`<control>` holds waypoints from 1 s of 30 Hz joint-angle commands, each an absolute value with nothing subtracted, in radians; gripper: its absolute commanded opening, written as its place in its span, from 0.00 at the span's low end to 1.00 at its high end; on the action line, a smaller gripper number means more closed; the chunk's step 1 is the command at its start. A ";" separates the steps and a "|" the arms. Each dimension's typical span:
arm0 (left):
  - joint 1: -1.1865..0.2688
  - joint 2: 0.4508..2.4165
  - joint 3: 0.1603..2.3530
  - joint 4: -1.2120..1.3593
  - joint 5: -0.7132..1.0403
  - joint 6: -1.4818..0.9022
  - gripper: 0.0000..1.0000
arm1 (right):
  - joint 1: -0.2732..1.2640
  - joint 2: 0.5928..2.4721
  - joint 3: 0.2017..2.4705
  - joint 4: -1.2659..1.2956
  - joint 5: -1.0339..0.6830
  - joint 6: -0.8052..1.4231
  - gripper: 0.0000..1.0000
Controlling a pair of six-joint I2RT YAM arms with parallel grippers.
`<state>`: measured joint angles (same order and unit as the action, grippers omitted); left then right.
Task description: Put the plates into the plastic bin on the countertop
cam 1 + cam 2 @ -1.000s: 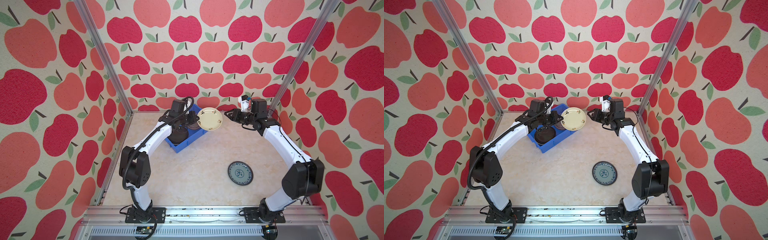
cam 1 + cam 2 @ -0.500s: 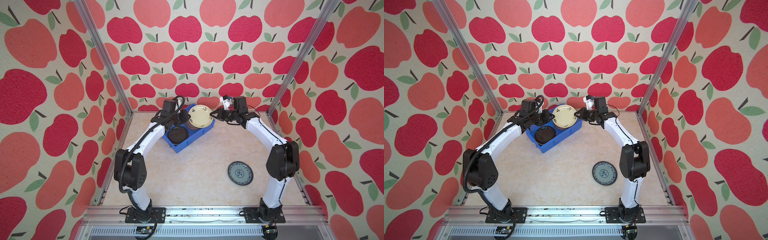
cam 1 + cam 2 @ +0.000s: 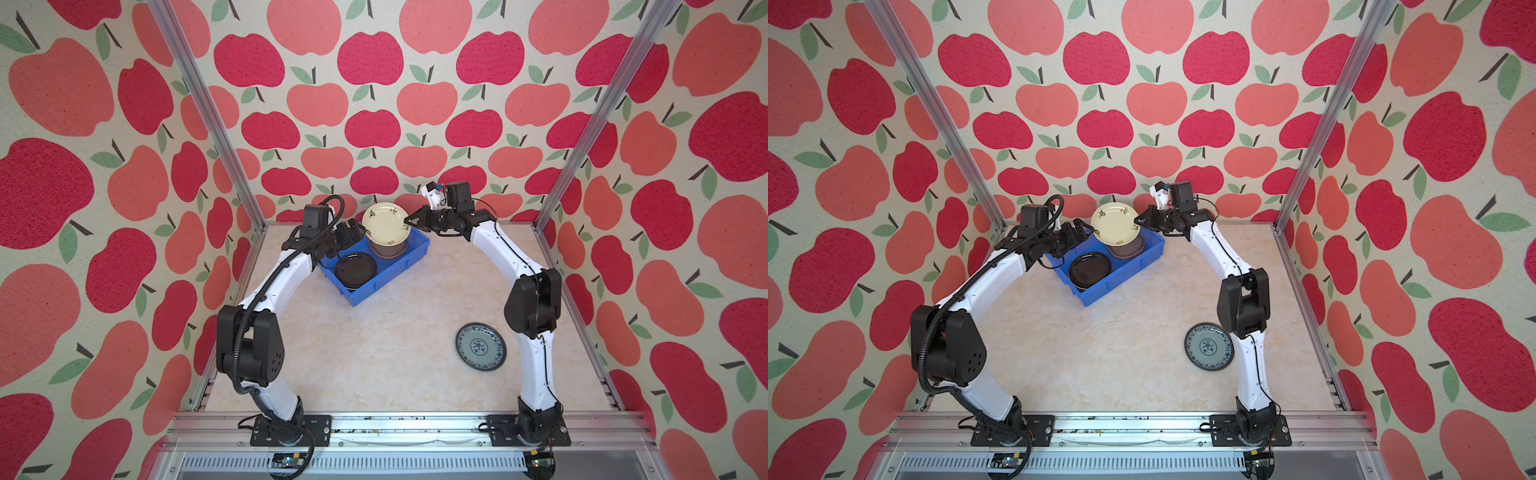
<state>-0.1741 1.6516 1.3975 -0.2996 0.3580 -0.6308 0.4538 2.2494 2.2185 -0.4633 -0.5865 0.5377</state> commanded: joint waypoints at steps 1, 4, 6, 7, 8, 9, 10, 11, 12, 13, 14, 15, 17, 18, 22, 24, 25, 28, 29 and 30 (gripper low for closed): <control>-0.141 1.534 1.325 -0.344 0.303 -0.577 0.99 | 0.487 2.358 2.432 -0.698 -0.552 0.445 0.00; -0.136 1.468 1.278 -0.404 0.284 -0.535 0.99 | 0.505 2.465 2.605 -0.788 -0.567 0.428 0.00; -0.136 1.429 1.256 -0.464 0.282 -0.528 0.99 | 0.516 2.513 2.665 -0.817 -0.570 0.422 0.00; -0.137 1.406 1.236 -0.481 0.286 -0.528 0.99 | 0.521 2.528 2.669 -0.818 -0.568 0.422 0.00; -0.137 1.384 1.212 -0.490 0.291 -0.530 0.99 | 0.526 2.538 2.664 -0.813 -0.570 0.425 0.00; -0.137 1.367 1.190 -0.494 0.293 -0.533 0.99 | 0.530 2.546 2.658 -0.807 -0.575 0.428 0.00; -0.137 1.343 1.165 -0.495 0.292 -0.538 0.99 | 0.536 2.553 2.651 -0.798 -0.574 0.430 0.00; -0.136 1.325 1.140 -0.490 0.294 -0.541 0.99 | 0.544 2.560 2.639 -0.782 -0.573 0.431 0.00; -0.135 1.312 1.123 -0.485 0.294 -0.544 0.99 | 0.551 2.563 2.628 -0.767 -0.569 0.434 0.00; -0.134 1.297 1.102 -0.476 0.292 -0.548 0.99 | 0.559 2.568 2.621 -0.751 -0.560 0.439 0.00; -0.133 1.289 1.085 -0.463 0.294 -0.552 0.99 | 0.566 2.575 2.615 -0.730 -0.555 0.444 0.00; -0.130 1.285 1.071 -0.448 0.303 -0.555 0.99 | 0.572 2.583 2.609 -0.713 -0.552 0.452 0.00; -0.129 1.291 1.061 -0.434 0.311 -0.559 0.99 | 0.582 2.604 2.610 -0.685 -0.538 0.467 0.00; -0.127 1.296 1.057 -0.427 0.315 -0.558 0.99 | 0.588 2.612 2.610 -0.675 -0.533 0.469 0.00; -0.125 1.311 1.029 -0.395 0.314 -0.559 0.99 | 0.610 2.656 2.606 -0.617 -0.509 0.492 0.00; -0.125 1.316 1.020 -0.387 0.312 -0.558 0.99 | 0.616 2.678 2.614 -0.598 -0.503 0.509 0.00; -0.123 1.319 1.018 -0.384 0.311 -0.558 0.99 | 0.618 2.684 2.616 -0.590 -0.499 0.516 0.00; -0.119 1.320 1.005 -0.368 0.318 -0.562 0.99 | 0.628 2.700 2.621 -0.573 -0.468 0.506 0.00; -0.117 1.325 1.006 -0.365 0.323 -0.564 0.99 | 0.630 2.704 2.624 -0.570 -0.457 0.505 0.00; -0.117 1.328 1.007 -0.362 0.328 -0.565 0.99 | 0.631 2.712 2.624 -0.561 -0.454 0.507 0.00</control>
<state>-0.1238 1.3117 1.0176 -0.3992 0.3065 -0.5594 0.6277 2.6972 2.6114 -0.6147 -0.4812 0.4877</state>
